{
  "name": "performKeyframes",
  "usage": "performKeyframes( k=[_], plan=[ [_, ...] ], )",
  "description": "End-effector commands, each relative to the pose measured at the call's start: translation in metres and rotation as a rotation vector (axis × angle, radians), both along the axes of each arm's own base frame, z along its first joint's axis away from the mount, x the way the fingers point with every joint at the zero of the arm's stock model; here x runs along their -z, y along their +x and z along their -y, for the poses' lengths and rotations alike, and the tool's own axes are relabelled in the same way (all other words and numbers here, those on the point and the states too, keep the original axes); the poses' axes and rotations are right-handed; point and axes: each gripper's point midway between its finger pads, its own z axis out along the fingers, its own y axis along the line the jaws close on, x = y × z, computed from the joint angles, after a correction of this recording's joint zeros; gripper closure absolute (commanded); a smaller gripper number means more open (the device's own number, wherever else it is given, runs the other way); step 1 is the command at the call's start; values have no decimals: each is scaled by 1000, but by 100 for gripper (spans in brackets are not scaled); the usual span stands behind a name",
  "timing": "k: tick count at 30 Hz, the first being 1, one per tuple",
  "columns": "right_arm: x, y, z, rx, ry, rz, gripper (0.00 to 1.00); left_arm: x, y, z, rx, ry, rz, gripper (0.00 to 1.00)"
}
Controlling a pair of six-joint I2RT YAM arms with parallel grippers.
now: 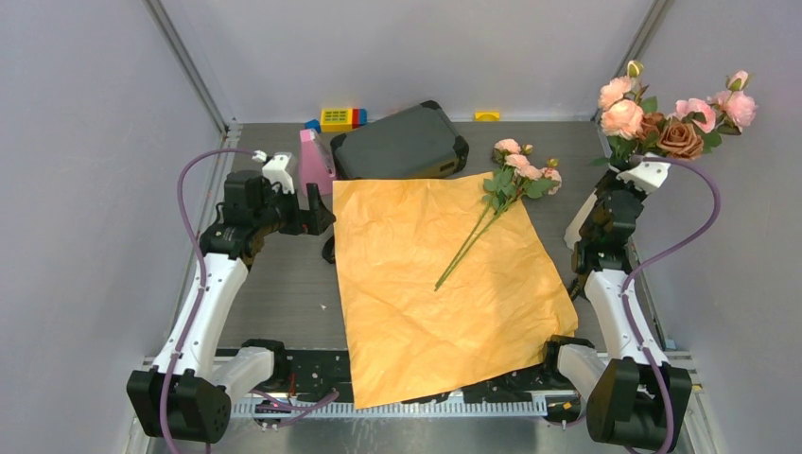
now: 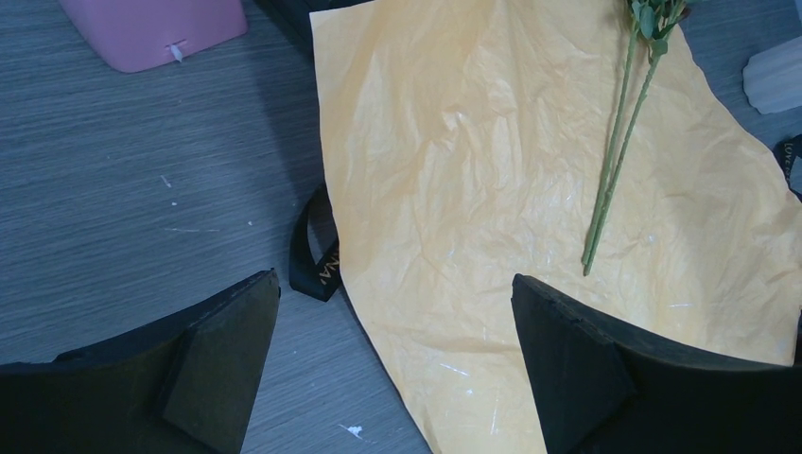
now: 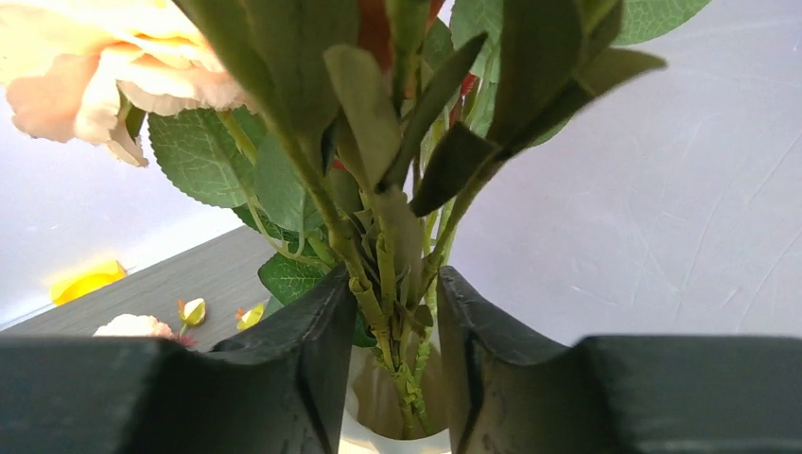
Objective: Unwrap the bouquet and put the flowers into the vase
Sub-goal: Insert the fake flower into the vase, then pick up the fake flower from the wrapping paper.
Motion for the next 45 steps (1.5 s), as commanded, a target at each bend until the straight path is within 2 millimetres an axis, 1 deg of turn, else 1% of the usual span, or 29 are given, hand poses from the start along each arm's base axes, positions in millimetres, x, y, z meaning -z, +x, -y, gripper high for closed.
performKeyframes(
  k=[1,2,4,5,6,7,9,11,13,16,21,22,23,25,28,29,30,31,32,33,34,35,36,37,39,40,41,42,45],
  plan=[
    [-19,-7,1,10,19,94,55,-9,3,3,10,-27,37,5],
    [-19,-7,0,7,21,94,54,-10,3,3,11,-26,38,5],
    [-17,-9,0,9,27,95,47,-10,2,3,10,-26,40,5],
    [-16,-9,0,11,29,94,38,-10,2,3,10,-27,39,4],
    [-16,-11,0,14,31,95,32,-9,2,3,11,-27,37,4],
    [-14,-11,0,17,32,91,25,-9,2,3,13,-27,35,4],
    [-13,-13,-2,13,31,97,19,-9,2,4,13,-29,34,4],
    [-11,-14,-5,9,31,99,17,-9,2,4,14,-29,33,4],
    [-14,-17,-9,1,32,115,15,-9,2,4,13,-31,33,4],
    [-14,-22,-20,-23,37,129,12,-9,2,4,13,-34,29,4],
    [-11,-31,-43,-78,48,137,12,-8,2,5,15,-40,22,5],
    [-10,-32,-44,-78,50,135,12,-7,2,6,18,-42,19,5],
    [-10,-32,-54,-103,57,133,12,-8,1,7,22,-46,17,5],
    [-9,-34,-62,-117,65,137,12,-5,1,8,30,-49,3,7],
    [-7,-35,-76,-156,131,153,12,1,0,9,30,-40,-24,8],
    [-6,-36,-85,-189,155,151,12,4,-1,9,25,-36,-36,8],
    [-8,-37,-89,-204,169,159,12,5,-1,9,19,-33,-46,9],
    [-3,-36,-97,-231,201,146,12,6,-2,12,15,-32,-61,10],
    [-6,-38,-101,-248,218,153,12,8,-3,16,16,-35,-75,10],
    [2,-37,-108,-274,250,125,12,10,-5,22,15,-40,-87,11],
    [0,-38,-113,-292,274,129,12,11,-7,30,21,-44,-93,11],
    [11,-39,-117,-303,318,97,12,14,-9,38,25,-38,-95,11],
    [10,-40,-121,-319,342,95,12,15,-9,47,29,-34,-85,11],
    [21,-39,-129,-351,381,55,12,19,-14,62,54,-29,-85,11],
    [35,-40,-141,-398,444,7,12,25,-16,85,79,-39,-89,11],
    [46,-41,-148,-424,465,-36,13,28,-17,97,98,-52,-93,11],
    [50,-41,-152,-439,501,-42,14,32,-17,109,112,-62,-100,12],
    [59,-42,-160,-471,521,-77,14,35,-18,122,129,-67,-104,13],
    [76,-43,-173,-511,595,-118,17,47,-18,156,173,-66,-110,14]
  ],
)
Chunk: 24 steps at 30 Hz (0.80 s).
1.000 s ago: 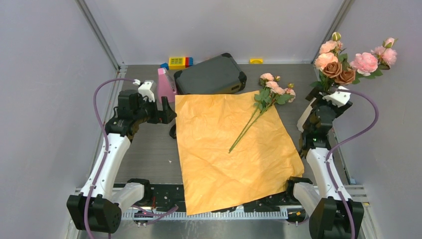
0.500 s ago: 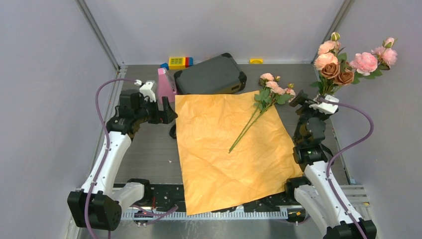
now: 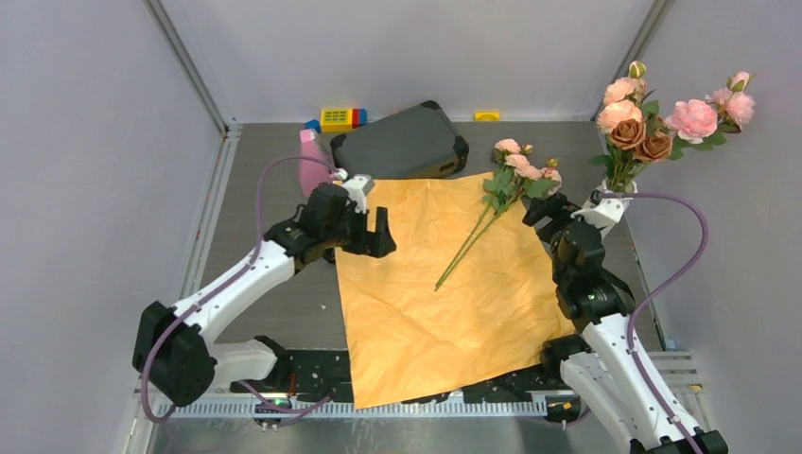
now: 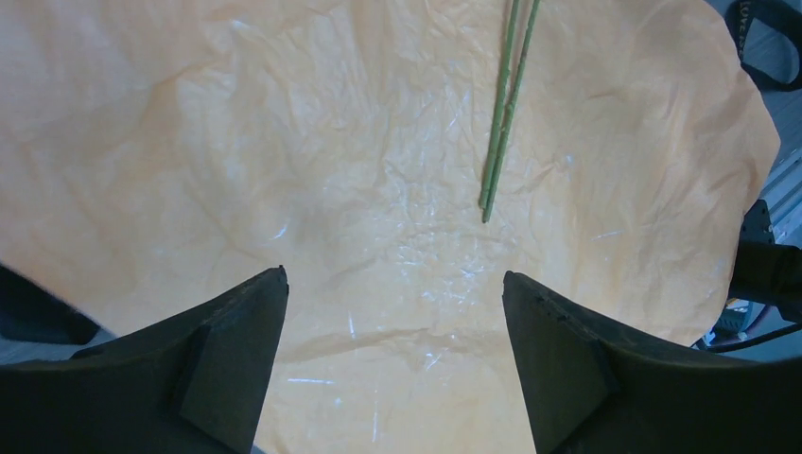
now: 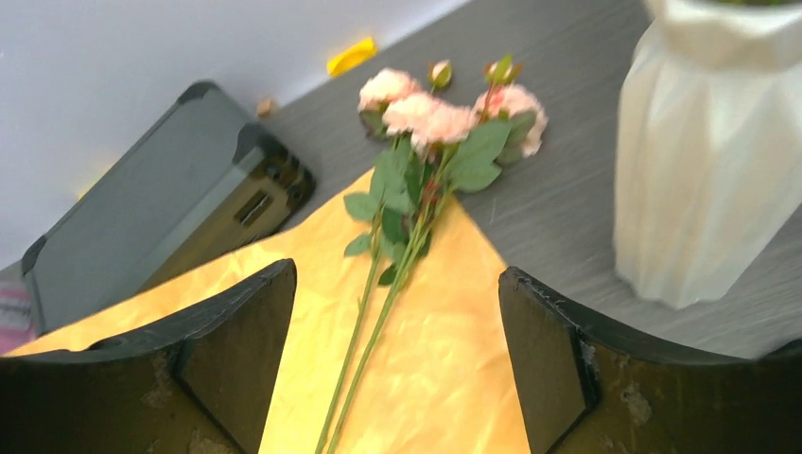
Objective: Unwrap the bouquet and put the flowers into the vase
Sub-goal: Pick up the fake flower from the wrapping paper.
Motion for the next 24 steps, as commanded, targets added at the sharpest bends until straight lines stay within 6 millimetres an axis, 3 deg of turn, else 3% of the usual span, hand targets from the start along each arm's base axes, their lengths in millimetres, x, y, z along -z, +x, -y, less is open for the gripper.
performKeyframes(
  k=[1,7,10,11,12,13,21,24],
  plan=[
    [24,-4,-30,-110,163,-83,18,6,16,49,-10,-54,35,14],
    [65,7,-51,-161,258,-181,27,29,16,108,69,-86,-8,21],
    [88,18,-61,-175,294,-234,31,36,15,129,95,-87,-13,23],
    [88,23,-65,-188,317,-216,33,37,15,133,102,-90,-15,24],
    [102,25,-67,-186,322,-251,33,39,14,136,108,-91,-21,24],
    [99,31,-69,-185,346,-224,35,40,12,139,113,-93,-25,25],
    [146,67,-71,-115,396,-239,40,53,1,122,75,-73,-40,28],
    [146,84,-71,-107,397,-203,40,57,-3,115,59,-69,-48,30]
  ],
)
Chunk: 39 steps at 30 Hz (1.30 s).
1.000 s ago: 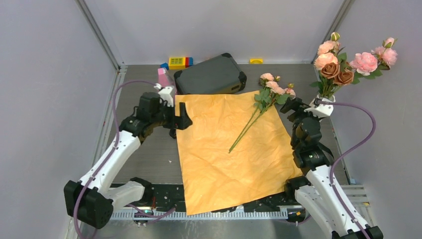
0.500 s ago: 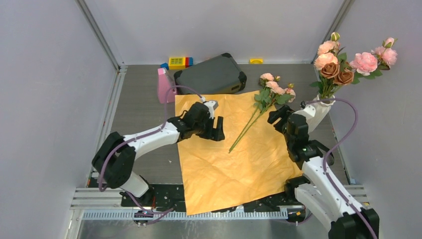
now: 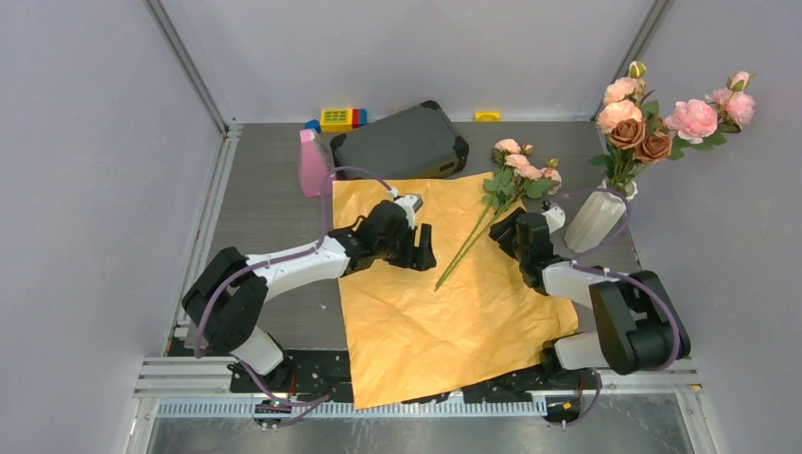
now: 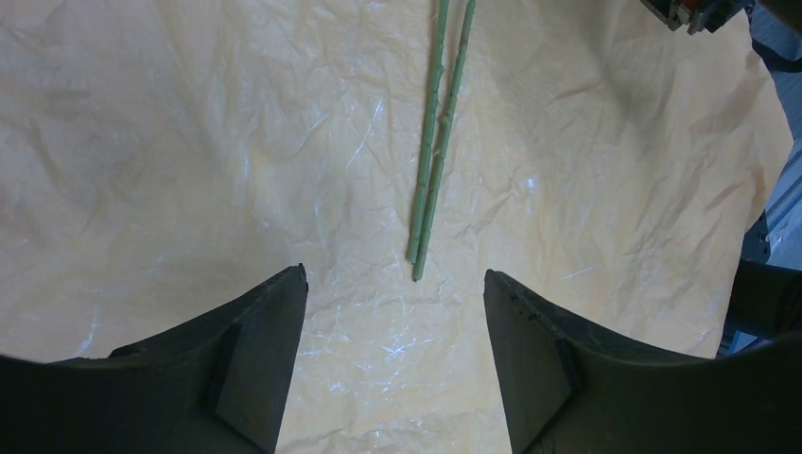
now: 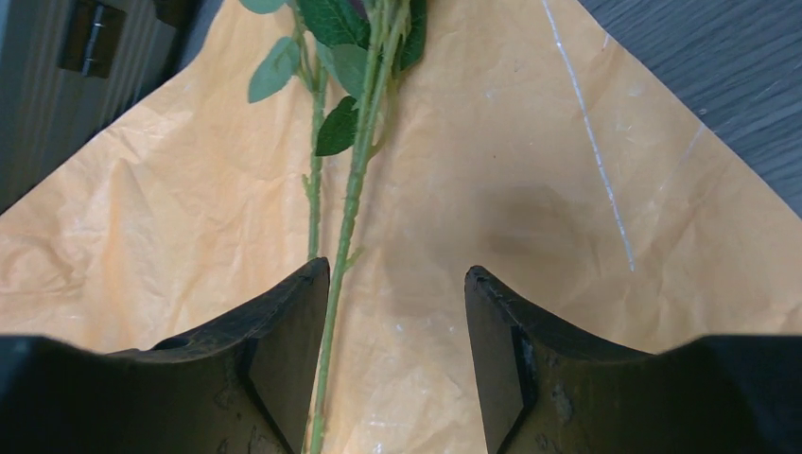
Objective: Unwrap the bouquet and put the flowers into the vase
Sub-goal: Pick up the fake flower from the wrapping paper.
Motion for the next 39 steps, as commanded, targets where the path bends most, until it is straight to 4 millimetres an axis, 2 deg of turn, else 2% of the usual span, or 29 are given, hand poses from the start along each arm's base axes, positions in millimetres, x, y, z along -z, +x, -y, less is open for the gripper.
performKeyframes(
  k=[1,9,19,34,39],
  plan=[
    [-27,44,0,65,52,164,41,-18,2,-6,-45,-51,50,30],
    [-17,76,16,137,90,178,51,-22,-6,-19,-67,-43,53,33],
    [-3,97,35,189,110,162,59,-31,-9,-31,-79,-17,76,34],
    [11,103,37,200,121,158,68,-34,-10,-39,-93,-2,88,35],
    [9,101,38,198,123,171,77,-33,-9,-39,-90,6,90,36]
  ],
)
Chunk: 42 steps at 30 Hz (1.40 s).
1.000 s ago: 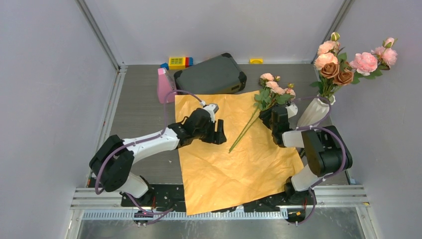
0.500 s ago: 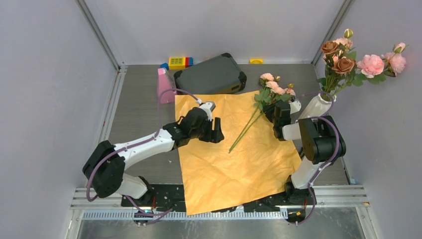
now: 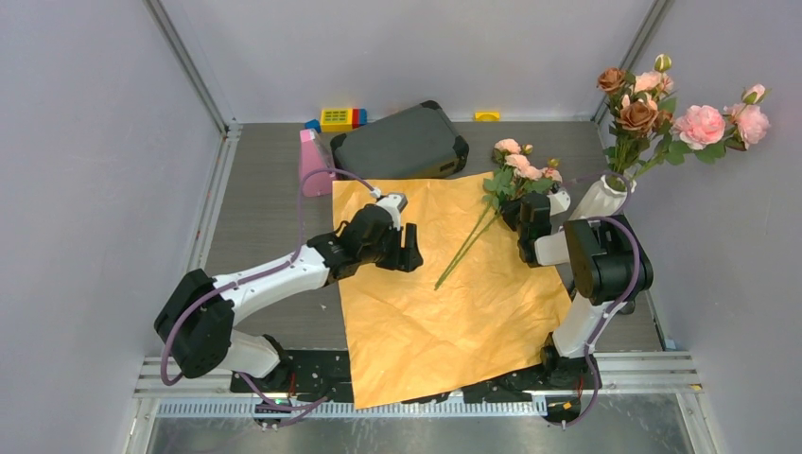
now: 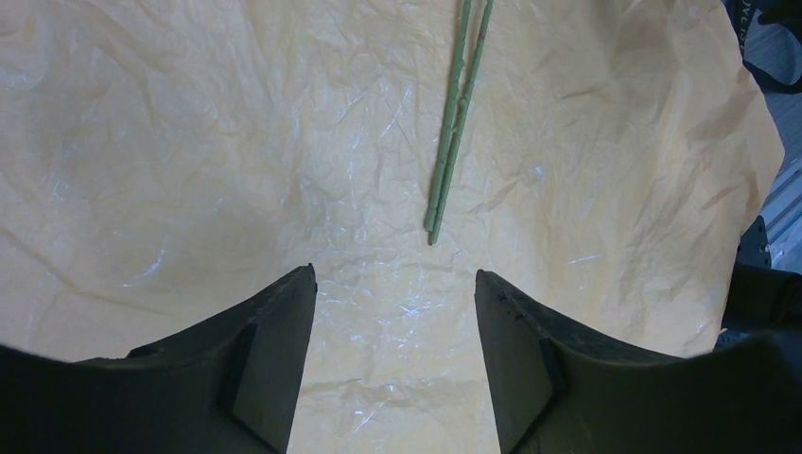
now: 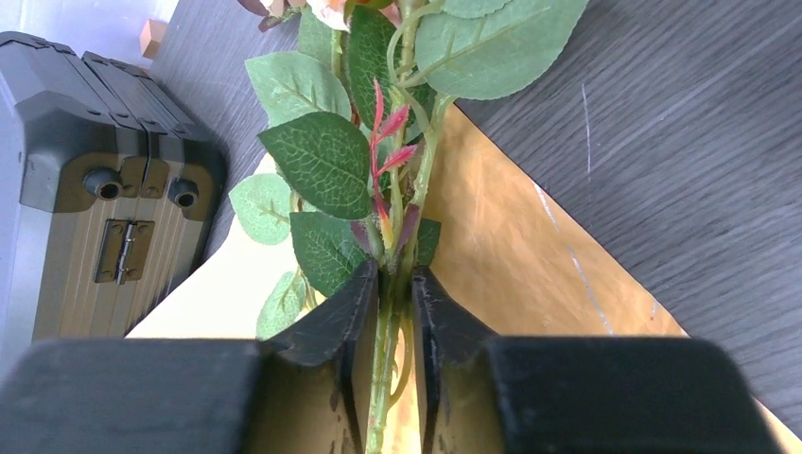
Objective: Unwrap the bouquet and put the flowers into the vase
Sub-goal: Pick up the fake flower from the wrapping paper.
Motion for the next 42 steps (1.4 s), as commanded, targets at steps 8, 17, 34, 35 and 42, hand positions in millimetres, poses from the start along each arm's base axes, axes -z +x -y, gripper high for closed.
performKeyframes(
  k=[8,17,34,35,42],
  plan=[
    [-25,0,8,69,67,105,97,-11,1,-4,-4,-8,38,36],
    [-63,-12,17,128,81,209,100,-19,-2,-9,-12,-27,59,37],
    [-133,-38,8,111,-1,351,100,-47,-13,-7,10,-135,94,37],
    [-133,-38,7,109,-6,350,100,-48,-13,-7,11,-141,96,37],
    [-148,-43,-8,66,-12,383,100,-58,-18,-1,47,-184,102,36]
  ],
)
